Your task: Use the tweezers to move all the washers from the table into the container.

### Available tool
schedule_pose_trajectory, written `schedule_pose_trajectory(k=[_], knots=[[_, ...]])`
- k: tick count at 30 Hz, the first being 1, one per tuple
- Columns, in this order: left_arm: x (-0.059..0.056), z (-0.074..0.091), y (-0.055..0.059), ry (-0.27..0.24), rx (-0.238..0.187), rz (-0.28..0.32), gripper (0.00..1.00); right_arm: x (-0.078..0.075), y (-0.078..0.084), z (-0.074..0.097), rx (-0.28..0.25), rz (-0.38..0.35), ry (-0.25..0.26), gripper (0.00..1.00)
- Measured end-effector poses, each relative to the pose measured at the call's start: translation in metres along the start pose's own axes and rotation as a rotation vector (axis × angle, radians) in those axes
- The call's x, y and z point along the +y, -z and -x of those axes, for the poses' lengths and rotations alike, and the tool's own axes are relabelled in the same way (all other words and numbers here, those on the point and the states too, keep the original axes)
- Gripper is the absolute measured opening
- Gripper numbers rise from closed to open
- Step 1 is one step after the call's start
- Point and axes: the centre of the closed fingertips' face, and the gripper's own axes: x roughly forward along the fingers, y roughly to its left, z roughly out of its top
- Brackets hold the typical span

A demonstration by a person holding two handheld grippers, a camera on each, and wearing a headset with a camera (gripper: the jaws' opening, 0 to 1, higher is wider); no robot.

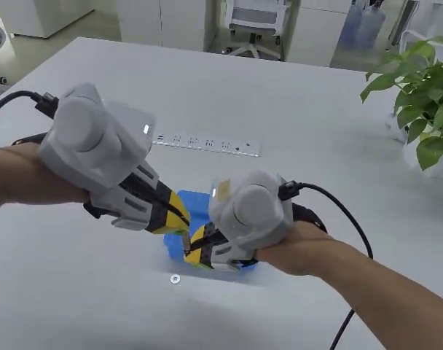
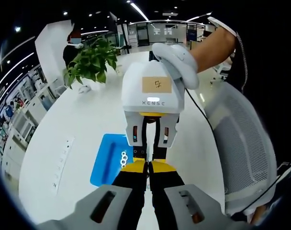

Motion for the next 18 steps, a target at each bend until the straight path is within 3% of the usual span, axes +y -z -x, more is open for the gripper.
schedule_pose_trajectory(k=[18], knots=[[0.035, -0.014, -0.003, -0.004, 0.000, -0.029, 0.05, -0.037, 0.015, 0.003, 0.002, -0.005, 0.033, 0.09]])
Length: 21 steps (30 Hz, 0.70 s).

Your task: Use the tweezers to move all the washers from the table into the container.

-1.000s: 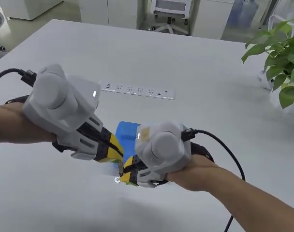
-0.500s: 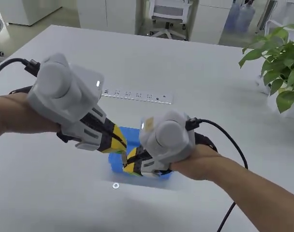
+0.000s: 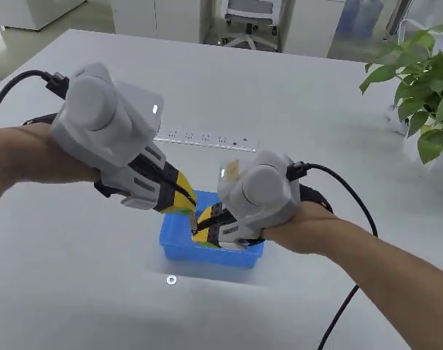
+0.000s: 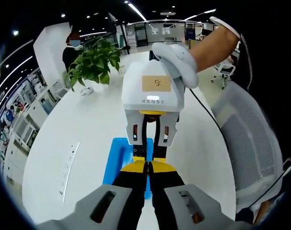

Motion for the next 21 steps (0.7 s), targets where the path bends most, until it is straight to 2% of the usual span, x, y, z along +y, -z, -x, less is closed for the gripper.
schedule_pose_trajectory(k=[7, 21], knots=[[0.009, -0.009, 0.005, 0.005, 0.003, 0.001, 0.05, -0.008, 0.008, -0.005, 0.003, -0.011, -0.001, 0.09], [0.026, -0.030, 0.023, 0.014, 0.025, 0.019, 0.05, -0.022, 0.029, -0.024, 0.012, -0.044, -0.018, 0.09]])
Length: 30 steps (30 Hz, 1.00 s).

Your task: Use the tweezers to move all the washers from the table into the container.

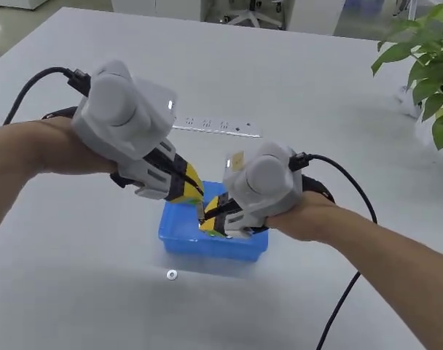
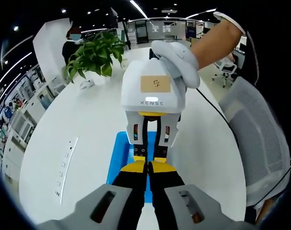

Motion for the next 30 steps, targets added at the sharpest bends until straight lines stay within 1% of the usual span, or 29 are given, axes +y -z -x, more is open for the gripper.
schedule_pose_trajectory(k=[6, 15, 21, 30], knots=[[0.005, -0.009, 0.006, 0.007, 0.005, 0.009, 0.05, -0.004, 0.008, -0.006, 0.006, -0.012, -0.008, 0.09], [0.008, -0.018, 0.013, 0.016, 0.012, 0.020, 0.05, -0.006, 0.016, -0.016, 0.012, -0.031, -0.024, 0.09], [0.008, -0.021, 0.017, 0.016, 0.013, 0.026, 0.05, -0.005, 0.019, -0.020, 0.019, -0.035, -0.032, 0.09], [0.009, -0.021, 0.018, 0.009, 0.008, 0.032, 0.06, -0.005, 0.019, -0.020, 0.024, -0.039, -0.032, 0.10]])
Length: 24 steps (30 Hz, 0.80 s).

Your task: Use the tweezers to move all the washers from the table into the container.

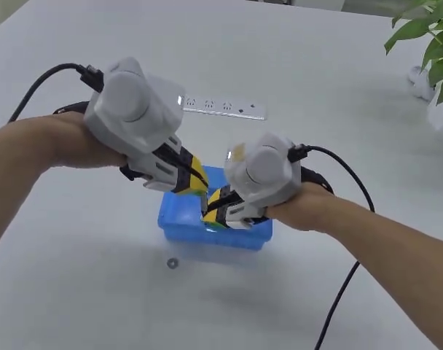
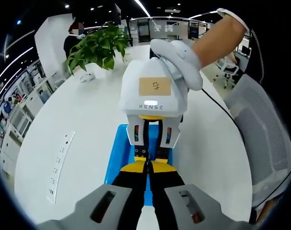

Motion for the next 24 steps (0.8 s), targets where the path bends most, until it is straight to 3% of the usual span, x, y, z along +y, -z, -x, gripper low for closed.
schedule_pose_trajectory(k=[10, 24], knots=[[-0.001, 0.003, -0.003, -0.005, 0.001, -0.010, 0.06, -0.001, -0.002, 0.004, 0.006, 0.011, 0.013, 0.11], [-0.008, 0.022, -0.021, -0.022, -0.008, -0.038, 0.06, 0.004, -0.020, 0.022, -0.022, 0.027, 0.044, 0.11]])
